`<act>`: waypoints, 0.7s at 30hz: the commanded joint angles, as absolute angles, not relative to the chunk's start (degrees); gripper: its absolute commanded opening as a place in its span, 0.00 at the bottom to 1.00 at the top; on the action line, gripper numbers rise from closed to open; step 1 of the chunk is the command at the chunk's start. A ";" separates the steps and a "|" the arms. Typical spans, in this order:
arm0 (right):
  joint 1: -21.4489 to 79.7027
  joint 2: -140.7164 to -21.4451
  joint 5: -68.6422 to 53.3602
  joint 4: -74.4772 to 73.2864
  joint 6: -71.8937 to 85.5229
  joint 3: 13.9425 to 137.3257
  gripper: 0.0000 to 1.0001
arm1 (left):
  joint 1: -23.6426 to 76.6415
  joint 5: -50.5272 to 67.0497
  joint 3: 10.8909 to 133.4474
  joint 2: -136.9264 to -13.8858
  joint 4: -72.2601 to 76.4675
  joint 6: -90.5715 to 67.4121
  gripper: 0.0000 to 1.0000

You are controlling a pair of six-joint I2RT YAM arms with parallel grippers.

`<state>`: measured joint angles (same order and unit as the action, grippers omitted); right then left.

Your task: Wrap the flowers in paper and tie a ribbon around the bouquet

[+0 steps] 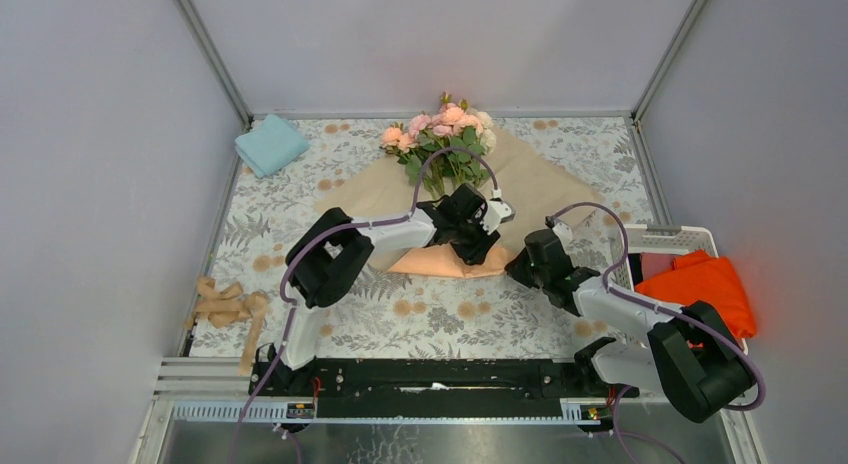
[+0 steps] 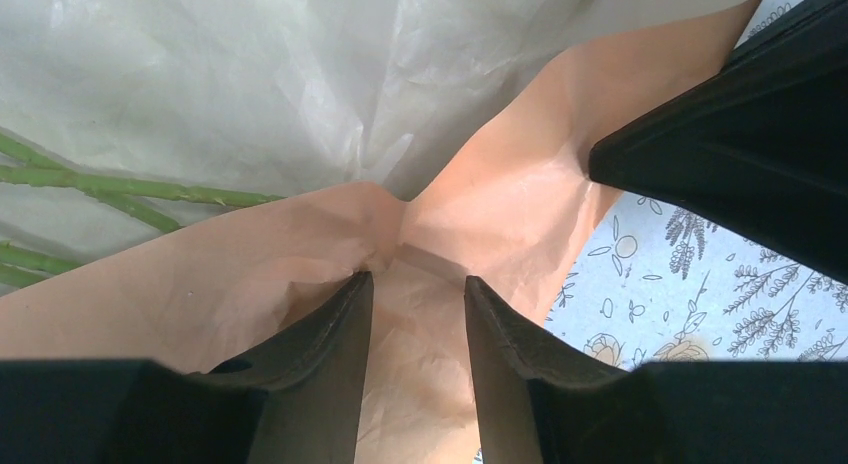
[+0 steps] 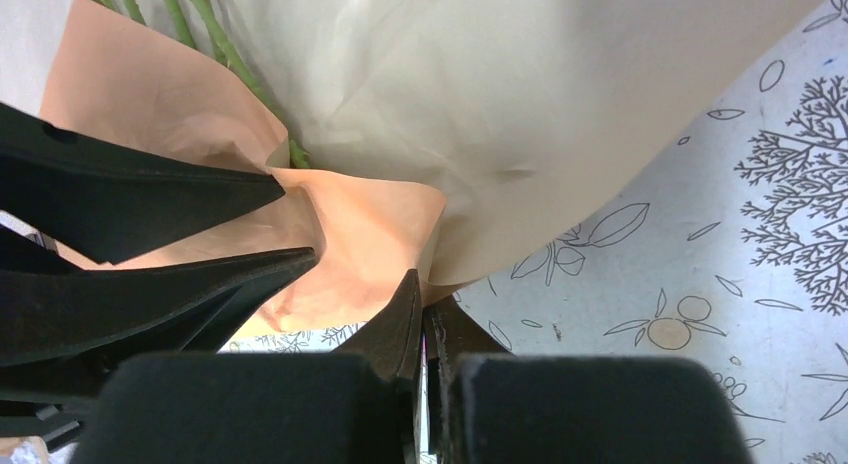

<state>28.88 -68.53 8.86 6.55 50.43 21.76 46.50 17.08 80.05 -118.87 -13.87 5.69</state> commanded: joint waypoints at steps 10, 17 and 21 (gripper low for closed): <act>28.92 -67.14 13.22 2.62 40.04 24.14 0.00 | 43.41 18.71 79.43 -115.67 -19.09 7.85 0.59; 28.92 -66.18 15.07 -1.14 34.55 26.50 0.00 | 41.62 15.72 77.34 -116.15 -16.30 8.55 0.61; 29.53 -65.87 17.32 -4.10 31.11 28.98 0.00 | 41.64 15.32 78.58 -119.86 -15.38 7.44 0.61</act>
<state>28.88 -67.31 12.45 0.08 36.56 25.06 41.60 17.52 78.28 -116.40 -15.59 7.38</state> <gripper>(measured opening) 0.011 0.604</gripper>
